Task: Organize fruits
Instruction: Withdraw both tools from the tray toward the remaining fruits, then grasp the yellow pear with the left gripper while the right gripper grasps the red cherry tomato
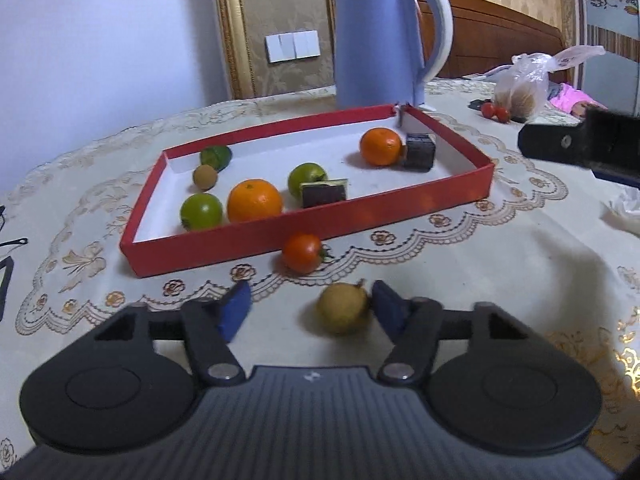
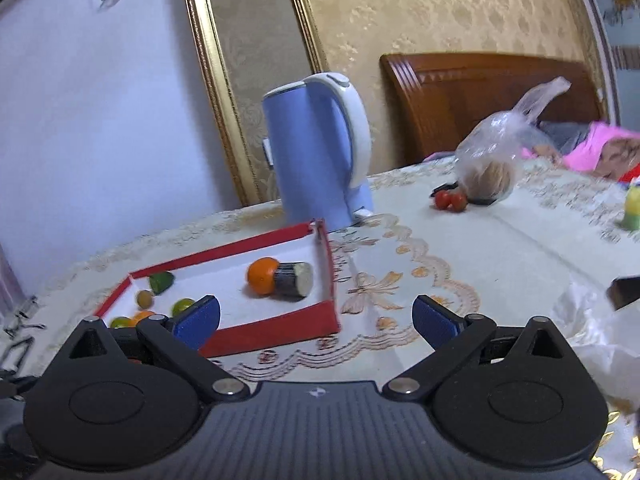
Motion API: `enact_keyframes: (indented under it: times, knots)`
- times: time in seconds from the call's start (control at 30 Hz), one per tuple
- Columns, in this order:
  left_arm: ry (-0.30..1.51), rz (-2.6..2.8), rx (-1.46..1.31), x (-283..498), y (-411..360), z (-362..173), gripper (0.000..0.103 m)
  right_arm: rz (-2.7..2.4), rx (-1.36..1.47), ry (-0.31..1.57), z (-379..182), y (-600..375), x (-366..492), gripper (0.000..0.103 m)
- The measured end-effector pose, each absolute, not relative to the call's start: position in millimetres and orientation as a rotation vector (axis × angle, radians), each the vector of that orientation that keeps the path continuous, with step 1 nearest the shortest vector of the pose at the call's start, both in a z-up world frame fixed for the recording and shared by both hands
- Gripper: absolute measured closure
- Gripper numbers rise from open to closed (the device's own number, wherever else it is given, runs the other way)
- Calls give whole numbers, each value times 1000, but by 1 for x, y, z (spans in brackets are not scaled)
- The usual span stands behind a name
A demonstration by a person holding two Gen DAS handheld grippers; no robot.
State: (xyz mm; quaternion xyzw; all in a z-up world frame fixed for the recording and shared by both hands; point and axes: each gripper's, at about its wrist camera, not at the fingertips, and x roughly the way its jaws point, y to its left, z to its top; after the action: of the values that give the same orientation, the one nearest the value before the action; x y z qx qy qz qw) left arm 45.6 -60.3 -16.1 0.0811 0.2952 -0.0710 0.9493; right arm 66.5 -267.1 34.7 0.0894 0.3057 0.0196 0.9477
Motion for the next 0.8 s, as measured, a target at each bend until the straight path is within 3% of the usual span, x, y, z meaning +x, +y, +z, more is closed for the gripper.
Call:
enact_keyframes:
  times: [0.1, 0.17, 0.5, 0.8]
  knots:
    - [607, -183, 162, 45, -64, -16, 70, 32, 103, 602, 34, -258, 64, 0]
    - [627, -216, 147, 47, -65, -17, 77, 46, 96, 598, 34, -255, 64, 0]
    - [583, -180, 75, 40, -35, -3, 77, 120, 115, 649, 33, -246, 67, 0]
    - [542, -12, 35, 39, 17, 12, 77, 256, -33, 737, 16, -183, 72, 0]
